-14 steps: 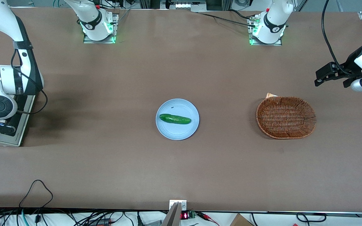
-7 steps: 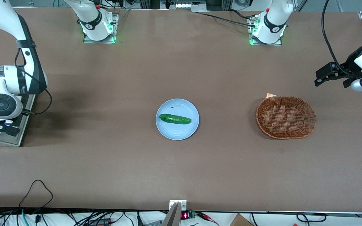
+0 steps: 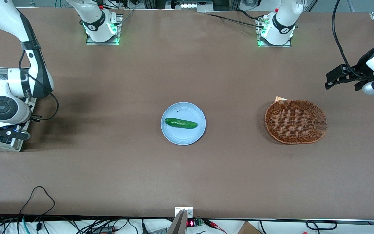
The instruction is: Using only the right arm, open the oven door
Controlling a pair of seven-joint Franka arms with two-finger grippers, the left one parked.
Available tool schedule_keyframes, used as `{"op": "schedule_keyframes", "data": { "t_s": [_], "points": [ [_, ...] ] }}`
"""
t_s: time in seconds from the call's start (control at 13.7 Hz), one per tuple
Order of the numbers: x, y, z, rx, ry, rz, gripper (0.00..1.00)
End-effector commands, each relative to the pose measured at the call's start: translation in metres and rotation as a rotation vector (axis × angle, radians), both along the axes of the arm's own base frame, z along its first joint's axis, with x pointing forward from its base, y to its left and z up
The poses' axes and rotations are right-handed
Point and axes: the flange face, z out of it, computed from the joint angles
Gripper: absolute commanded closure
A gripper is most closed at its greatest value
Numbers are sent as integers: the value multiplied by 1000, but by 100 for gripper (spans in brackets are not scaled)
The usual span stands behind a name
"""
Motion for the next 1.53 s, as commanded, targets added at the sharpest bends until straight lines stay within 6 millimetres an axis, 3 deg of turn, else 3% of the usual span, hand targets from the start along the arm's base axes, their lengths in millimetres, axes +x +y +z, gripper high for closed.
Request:
{"op": "schedule_keyframes", "data": {
  "t_s": [0.0, 1.46],
  "points": [
    [4, -6, -32, 40, -25, -10, 100],
    [-3, 10, -121, 99, 55, -1, 100]
  ]
}}
